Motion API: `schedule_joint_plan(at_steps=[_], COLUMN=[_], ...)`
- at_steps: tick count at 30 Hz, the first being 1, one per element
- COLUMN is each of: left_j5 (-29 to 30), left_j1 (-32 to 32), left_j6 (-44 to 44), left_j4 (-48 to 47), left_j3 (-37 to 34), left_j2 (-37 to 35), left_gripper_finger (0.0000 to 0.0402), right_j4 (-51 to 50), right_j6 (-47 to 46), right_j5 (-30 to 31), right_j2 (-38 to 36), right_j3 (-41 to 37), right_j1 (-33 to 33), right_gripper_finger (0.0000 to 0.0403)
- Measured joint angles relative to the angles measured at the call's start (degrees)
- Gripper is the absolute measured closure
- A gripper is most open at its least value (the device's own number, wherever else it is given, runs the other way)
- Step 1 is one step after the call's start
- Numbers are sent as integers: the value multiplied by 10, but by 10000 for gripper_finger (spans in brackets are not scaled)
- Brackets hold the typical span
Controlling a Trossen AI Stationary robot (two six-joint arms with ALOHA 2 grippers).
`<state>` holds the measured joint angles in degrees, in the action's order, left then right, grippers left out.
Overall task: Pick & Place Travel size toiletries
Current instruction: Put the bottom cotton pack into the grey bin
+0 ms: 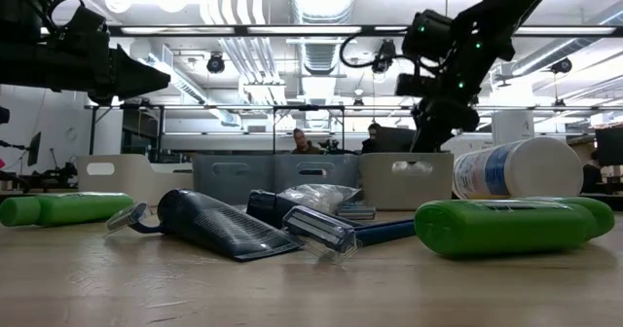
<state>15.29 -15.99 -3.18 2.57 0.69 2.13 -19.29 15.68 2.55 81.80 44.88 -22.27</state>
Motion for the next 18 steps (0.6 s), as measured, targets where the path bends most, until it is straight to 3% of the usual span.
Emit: schedule_joint_plan(at_steps=[18], left_j5=[0], left_j1=[0], left_j6=[0], left_j4=[0], left_j3=[0], left_j2=[0], left_gripper_finger=[195], right_j4=[2], right_j6=[0], right_j5=[0], right_j2=[23], right_j3=[0], right_j1=[-2], right_gripper_finger=[394])
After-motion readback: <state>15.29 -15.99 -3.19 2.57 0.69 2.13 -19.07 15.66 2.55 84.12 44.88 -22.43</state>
